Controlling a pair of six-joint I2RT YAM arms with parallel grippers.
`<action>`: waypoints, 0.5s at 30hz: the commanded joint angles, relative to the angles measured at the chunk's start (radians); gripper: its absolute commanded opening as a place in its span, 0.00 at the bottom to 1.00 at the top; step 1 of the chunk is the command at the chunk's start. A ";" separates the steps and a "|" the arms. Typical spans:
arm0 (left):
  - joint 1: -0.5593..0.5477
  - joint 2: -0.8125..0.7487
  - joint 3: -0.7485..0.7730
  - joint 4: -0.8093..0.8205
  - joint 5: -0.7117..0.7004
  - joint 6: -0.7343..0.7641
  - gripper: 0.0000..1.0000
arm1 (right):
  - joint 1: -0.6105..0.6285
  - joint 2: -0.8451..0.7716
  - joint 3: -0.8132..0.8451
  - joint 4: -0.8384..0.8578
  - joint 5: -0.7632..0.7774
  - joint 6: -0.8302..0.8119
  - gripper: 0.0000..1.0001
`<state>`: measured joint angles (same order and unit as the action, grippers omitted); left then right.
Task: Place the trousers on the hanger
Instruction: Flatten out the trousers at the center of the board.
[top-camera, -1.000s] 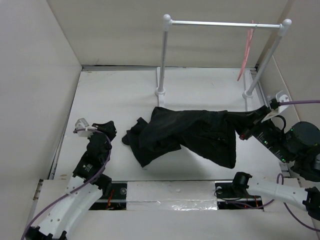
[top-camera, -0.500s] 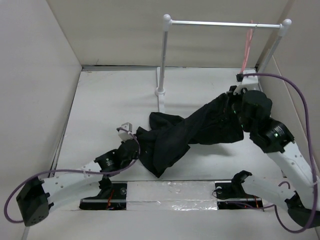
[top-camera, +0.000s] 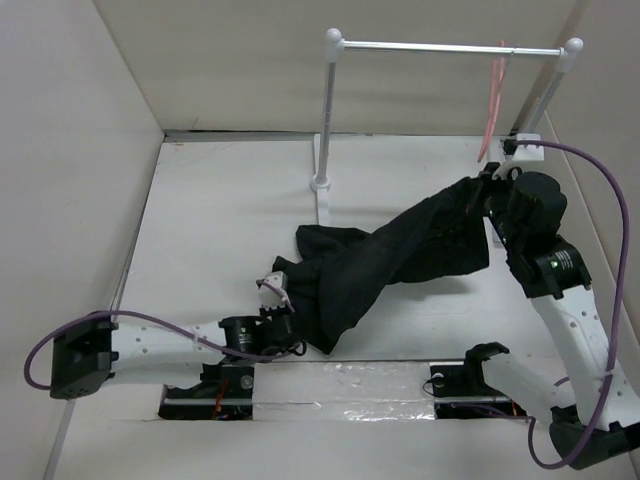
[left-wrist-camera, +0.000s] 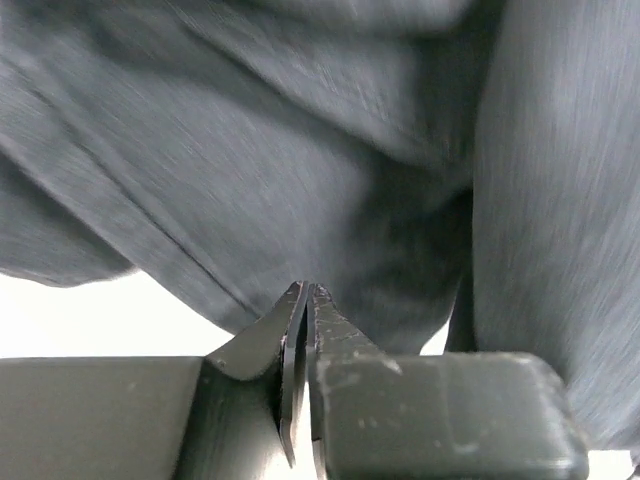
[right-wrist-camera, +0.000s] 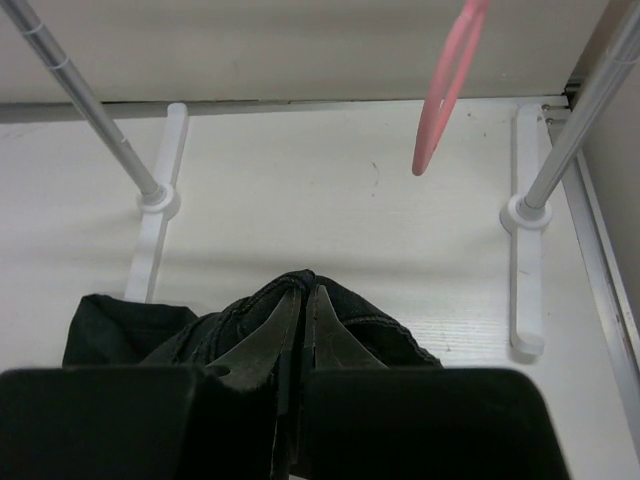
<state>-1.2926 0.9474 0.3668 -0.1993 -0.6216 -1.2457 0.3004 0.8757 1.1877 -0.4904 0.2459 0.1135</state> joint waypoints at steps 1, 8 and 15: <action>-0.086 0.079 0.018 0.073 -0.024 0.041 0.00 | -0.079 0.048 0.026 0.150 -0.124 0.034 0.00; -0.264 0.362 0.184 0.037 -0.115 0.039 0.27 | -0.099 0.071 0.036 0.182 -0.201 0.060 0.00; -0.274 0.383 0.238 0.081 -0.132 0.135 0.49 | -0.109 0.059 0.000 0.185 -0.214 0.058 0.00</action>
<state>-1.5631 1.3449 0.5762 -0.1474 -0.7017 -1.1656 0.2024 0.9573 1.1866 -0.4084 0.0547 0.1623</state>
